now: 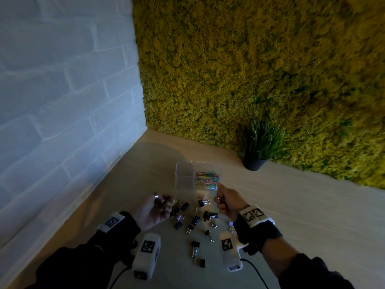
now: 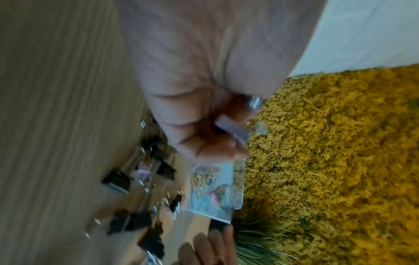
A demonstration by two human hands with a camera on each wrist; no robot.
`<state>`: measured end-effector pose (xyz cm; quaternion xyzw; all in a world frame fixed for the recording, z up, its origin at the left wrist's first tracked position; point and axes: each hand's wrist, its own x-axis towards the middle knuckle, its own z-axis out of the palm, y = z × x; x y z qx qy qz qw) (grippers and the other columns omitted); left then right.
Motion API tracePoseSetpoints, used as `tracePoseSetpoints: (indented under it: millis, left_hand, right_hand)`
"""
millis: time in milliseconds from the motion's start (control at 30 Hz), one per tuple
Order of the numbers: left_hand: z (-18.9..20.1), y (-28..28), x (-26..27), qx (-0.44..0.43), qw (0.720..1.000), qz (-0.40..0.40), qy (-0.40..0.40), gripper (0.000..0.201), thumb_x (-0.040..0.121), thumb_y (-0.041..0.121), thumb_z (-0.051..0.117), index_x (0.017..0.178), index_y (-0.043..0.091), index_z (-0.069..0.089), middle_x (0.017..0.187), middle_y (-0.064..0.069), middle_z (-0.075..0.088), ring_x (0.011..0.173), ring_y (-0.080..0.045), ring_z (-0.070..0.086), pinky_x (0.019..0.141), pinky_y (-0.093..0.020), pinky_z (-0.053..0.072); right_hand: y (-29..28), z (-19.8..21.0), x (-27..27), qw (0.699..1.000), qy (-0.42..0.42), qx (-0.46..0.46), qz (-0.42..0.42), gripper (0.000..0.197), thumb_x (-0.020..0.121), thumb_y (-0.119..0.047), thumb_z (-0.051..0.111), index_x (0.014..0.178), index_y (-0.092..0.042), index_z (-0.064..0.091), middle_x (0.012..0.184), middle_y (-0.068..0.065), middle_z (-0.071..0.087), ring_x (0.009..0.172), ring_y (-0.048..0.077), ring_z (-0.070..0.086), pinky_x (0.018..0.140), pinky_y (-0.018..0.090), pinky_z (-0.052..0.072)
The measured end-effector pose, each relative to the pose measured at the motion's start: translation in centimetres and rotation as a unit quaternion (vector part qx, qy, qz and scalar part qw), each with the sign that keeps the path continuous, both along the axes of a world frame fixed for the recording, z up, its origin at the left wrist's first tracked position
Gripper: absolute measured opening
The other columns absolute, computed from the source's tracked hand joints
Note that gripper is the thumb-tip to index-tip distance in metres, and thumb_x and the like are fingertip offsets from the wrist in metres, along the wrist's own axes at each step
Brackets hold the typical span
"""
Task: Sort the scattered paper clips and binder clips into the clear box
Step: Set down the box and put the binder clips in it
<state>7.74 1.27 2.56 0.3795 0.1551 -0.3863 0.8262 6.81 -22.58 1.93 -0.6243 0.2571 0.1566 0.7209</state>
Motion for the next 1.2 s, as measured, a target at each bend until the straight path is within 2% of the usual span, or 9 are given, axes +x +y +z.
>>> tracePoseSetpoints:
  millis: [100,200,267,433,700,833,967,1100,1200]
  left_hand:
    - [0.6,-0.7,0.4,-0.007,0.999,0.033,0.033,0.019,0.064,0.02,0.058,0.05,0.007,0.054,0.044,-0.003,0.047,0.033,-0.012,0.044,0.031,-0.016,0.037]
    - [1.4,-1.2,0.5,-0.01,0.997,0.053,0.051,0.021,0.074,0.018,0.046,0.057,0.007,0.053,0.041,-0.002,0.046,0.029,-0.011,0.04,0.031,-0.013,0.036]
    - [1.3,-1.0,0.7,-0.015,0.996,0.059,0.068,0.026,0.086,0.016,0.042,0.065,0.007,0.055,0.037,0.0,0.042,0.026,-0.011,0.037,0.039,-0.016,0.044]
    - [1.2,-0.7,0.7,-0.002,0.998,0.02,0.066,0.016,0.083,0.017,0.043,0.079,0.011,0.058,0.033,0.004,0.033,0.022,-0.007,0.029,0.045,-0.021,0.049]
    - [0.9,-2.8,1.7,0.001,0.992,0.085,0.092,0.053,0.093,0.013,0.034,0.058,-0.003,0.07,0.042,-0.007,0.048,0.051,-0.019,0.051,0.052,-0.034,0.059]
    - [1.4,-4.6,1.7,-0.045,0.994,0.033,0.091,0.038,0.095,0.011,0.028,0.084,-0.007,0.06,0.061,-0.017,0.059,0.053,-0.023,0.056,0.043,-0.03,0.055]
    - [1.6,-5.8,1.7,-0.076,0.993,0.0,0.09,0.029,0.087,0.002,0.033,0.07,-0.002,0.055,0.061,-0.016,0.063,0.051,-0.025,0.065,0.051,-0.037,0.059]
    - [1.5,-5.5,1.3,-0.078,0.993,0.002,0.088,0.037,0.091,0.005,0.03,0.078,-0.007,0.063,0.067,-0.02,0.069,0.057,-0.029,0.07,0.054,-0.04,0.06]
    - [1.5,-5.0,1.3,0.012,0.997,0.019,0.077,0.031,0.094,0.003,0.032,0.085,0.0,0.061,0.047,-0.007,0.057,0.034,-0.014,0.052,0.038,-0.019,0.049]
  right_hand:
    - [1.2,0.2,0.7,0.941,-0.04,-0.298,0.155,0.035,0.101,-0.021,0.029,0.081,-0.011,0.056,0.081,0.013,0.057,0.061,0.015,0.057,0.055,0.022,0.046]
    - [1.3,-0.1,0.7,0.797,-0.073,-0.512,0.311,0.033,0.099,-0.032,0.032,0.117,-0.015,0.053,0.12,0.012,0.061,0.105,0.028,0.059,0.089,0.037,0.046]
    - [1.1,-0.1,0.7,0.735,-0.09,-0.569,0.359,0.028,0.094,-0.041,0.044,0.112,-0.023,0.056,0.118,0.005,0.063,0.108,0.026,0.058,0.091,0.035,0.044]
    - [1.5,0.0,0.9,0.687,-0.105,-0.611,0.38,0.028,0.09,-0.041,0.052,0.111,-0.023,0.055,0.119,0.005,0.062,0.109,0.025,0.059,0.089,0.034,0.046]
    - [3.1,5.3,0.5,0.703,-0.236,-0.582,0.334,0.029,0.091,-0.046,0.047,0.105,-0.024,0.06,0.109,-0.001,0.065,0.096,0.018,0.062,0.075,0.031,0.048]
    - [3.8,5.9,0.3,0.705,-0.268,-0.551,0.357,0.028,0.093,-0.039,0.046,0.103,-0.018,0.062,0.106,0.003,0.065,0.091,0.018,0.06,0.068,0.027,0.041]
    - [4.4,5.1,0.1,0.689,-0.269,-0.577,0.347,0.03,0.095,-0.038,0.042,0.101,-0.016,0.062,0.105,0.004,0.065,0.092,0.021,0.06,0.068,0.027,0.042]
    - [3.9,5.2,1.0,0.835,-0.24,-0.441,0.224,0.042,0.099,-0.034,0.036,0.078,-0.009,0.061,0.072,0.009,0.062,0.058,0.012,0.054,0.056,0.02,0.046]
    - [3.2,5.5,0.9,0.954,-0.14,-0.234,0.121,0.047,0.099,-0.038,0.031,0.061,-0.017,0.048,0.046,-0.007,0.037,0.032,0.003,0.03,0.034,0.017,0.025]
